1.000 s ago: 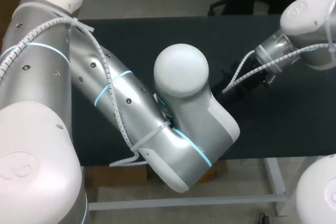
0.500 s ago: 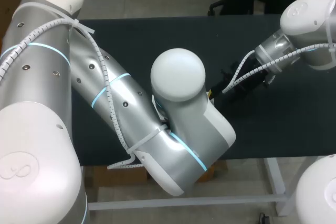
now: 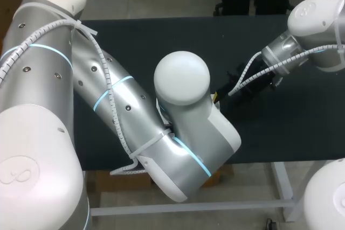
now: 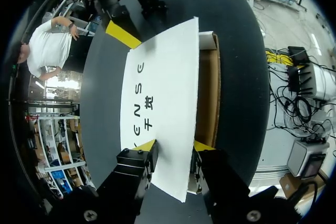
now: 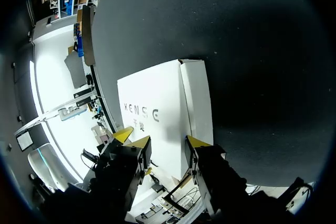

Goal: Assemble the packaging by folding the flat box into shape, placing the metal phone stand inside, and closing the box properly

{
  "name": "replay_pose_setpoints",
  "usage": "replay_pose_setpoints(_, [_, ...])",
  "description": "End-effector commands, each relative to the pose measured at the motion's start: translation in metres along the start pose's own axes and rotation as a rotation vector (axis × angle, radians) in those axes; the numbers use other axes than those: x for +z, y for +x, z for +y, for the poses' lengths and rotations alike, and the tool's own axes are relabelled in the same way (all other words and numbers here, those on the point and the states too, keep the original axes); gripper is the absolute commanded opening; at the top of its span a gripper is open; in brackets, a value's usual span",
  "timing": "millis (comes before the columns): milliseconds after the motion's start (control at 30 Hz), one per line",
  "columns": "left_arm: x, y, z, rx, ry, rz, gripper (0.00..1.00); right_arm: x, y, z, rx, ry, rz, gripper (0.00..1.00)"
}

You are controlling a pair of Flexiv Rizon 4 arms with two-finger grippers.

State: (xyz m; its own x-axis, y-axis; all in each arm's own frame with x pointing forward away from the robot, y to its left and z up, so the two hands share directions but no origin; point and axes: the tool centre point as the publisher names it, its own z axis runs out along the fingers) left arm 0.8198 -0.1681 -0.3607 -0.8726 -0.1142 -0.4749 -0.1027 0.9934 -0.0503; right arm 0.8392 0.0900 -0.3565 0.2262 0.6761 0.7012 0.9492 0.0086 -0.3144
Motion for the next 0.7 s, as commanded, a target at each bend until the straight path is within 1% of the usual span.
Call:
replay_pose_setpoints(33, [0.0027, 0.0029, -0.0007, -0.002, 0.001, -0.006, 0.38, -0.0005, 0.0001, -0.0001, 0.0, 0.002, 0.0, 0.39])
replay_pose_setpoints(533, [0.0015, 0.0017, -0.0007, -0.005, 0.003, -0.009, 0.38, 0.0033, 0.0, -0.0011, -0.005, 0.004, -0.009, 0.38])
replay_pose_setpoints(700, [0.0015, 0.0018, -0.0004, -0.005, 0.004, -0.009, 0.38, -0.0012, -0.0039, -0.0062, -0.008, -0.02, -0.023, 0.38])
